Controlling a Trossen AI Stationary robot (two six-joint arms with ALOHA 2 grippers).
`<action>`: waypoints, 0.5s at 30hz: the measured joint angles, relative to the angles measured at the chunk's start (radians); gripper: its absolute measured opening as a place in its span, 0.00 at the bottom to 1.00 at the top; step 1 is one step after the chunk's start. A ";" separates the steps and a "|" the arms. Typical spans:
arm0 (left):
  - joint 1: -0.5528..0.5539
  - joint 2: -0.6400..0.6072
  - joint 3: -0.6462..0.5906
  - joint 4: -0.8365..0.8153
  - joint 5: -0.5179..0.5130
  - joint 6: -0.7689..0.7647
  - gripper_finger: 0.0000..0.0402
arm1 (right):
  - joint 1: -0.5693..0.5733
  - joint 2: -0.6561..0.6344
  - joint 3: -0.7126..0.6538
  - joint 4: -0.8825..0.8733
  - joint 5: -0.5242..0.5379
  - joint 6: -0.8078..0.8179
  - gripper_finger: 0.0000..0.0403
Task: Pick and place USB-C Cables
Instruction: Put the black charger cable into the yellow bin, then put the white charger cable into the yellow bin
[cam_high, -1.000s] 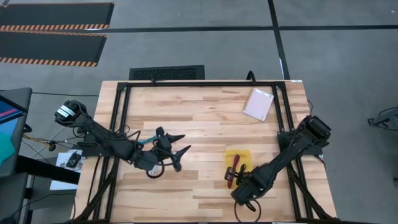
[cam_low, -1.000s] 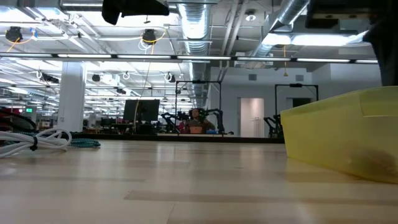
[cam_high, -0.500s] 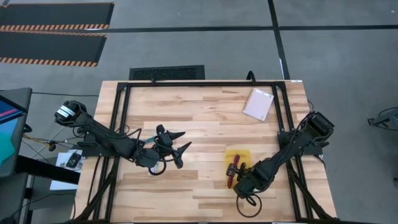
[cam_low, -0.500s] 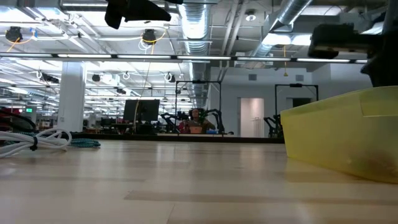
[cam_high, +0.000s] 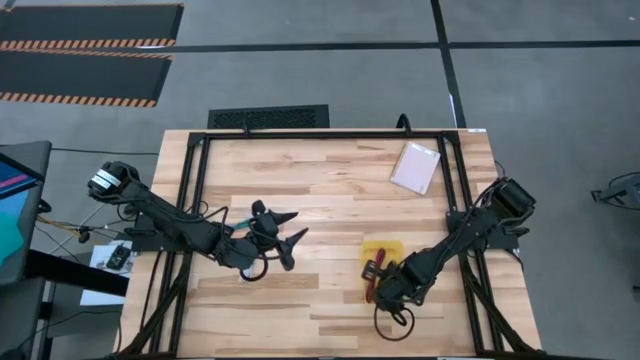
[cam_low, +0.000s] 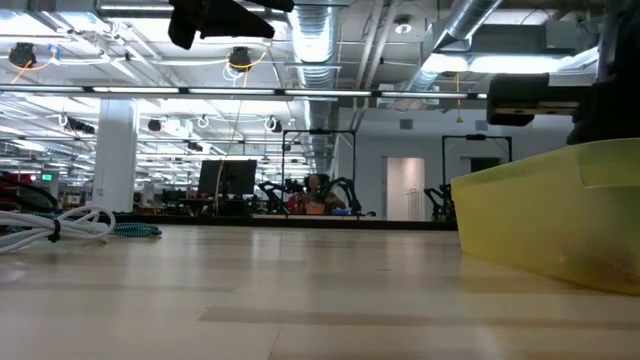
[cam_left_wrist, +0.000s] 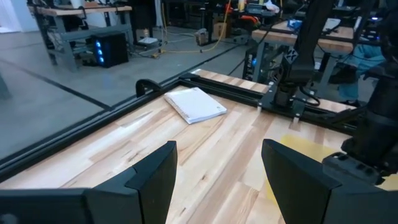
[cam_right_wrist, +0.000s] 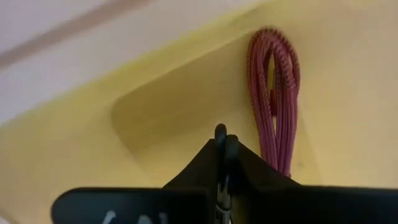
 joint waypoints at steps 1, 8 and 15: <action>0.000 0.000 0.000 -0.002 0.008 0.000 0.56 | 0.000 0.000 0.000 0.011 -0.004 0.009 0.12; 0.000 0.000 0.000 -0.010 0.058 -0.001 0.56 | -0.006 0.000 0.000 0.058 -0.016 0.094 0.23; 0.000 0.000 0.000 -0.010 0.057 -0.001 0.56 | -0.007 0.000 0.000 0.057 -0.016 0.117 0.44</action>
